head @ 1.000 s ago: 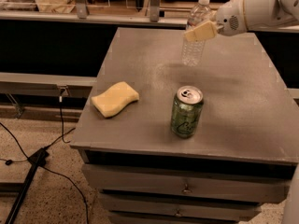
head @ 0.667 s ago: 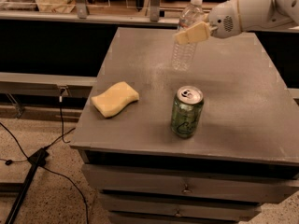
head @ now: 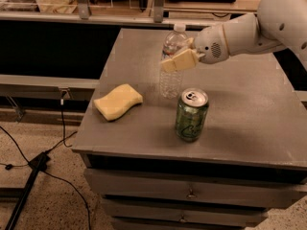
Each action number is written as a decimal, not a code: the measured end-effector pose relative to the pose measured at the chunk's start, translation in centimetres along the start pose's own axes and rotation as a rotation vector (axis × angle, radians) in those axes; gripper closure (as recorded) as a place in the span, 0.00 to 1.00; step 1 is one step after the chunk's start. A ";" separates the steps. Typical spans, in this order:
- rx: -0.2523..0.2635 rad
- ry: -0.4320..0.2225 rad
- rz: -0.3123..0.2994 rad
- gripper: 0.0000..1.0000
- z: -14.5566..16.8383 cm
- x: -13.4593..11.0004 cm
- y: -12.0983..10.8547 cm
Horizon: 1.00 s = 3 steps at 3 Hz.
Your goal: Move water bottle near sponge
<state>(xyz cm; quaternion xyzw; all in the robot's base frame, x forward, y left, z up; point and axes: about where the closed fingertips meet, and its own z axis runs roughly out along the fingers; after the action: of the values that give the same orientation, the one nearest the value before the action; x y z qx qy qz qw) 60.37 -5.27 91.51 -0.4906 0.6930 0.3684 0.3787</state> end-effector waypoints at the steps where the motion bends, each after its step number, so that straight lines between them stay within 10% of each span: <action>1: -0.063 -0.016 -0.106 0.85 1.6 -0.9 2.2; 3: -0.152 -0.048 -0.222 0.38 3.2 -2.1 4.7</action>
Offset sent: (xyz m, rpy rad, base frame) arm -0.0413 0.0539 0.0163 0.0577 -0.1777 0.2600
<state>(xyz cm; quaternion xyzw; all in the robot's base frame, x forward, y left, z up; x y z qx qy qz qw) 56.85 -0.39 92.65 -0.5826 0.5951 0.3875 0.3953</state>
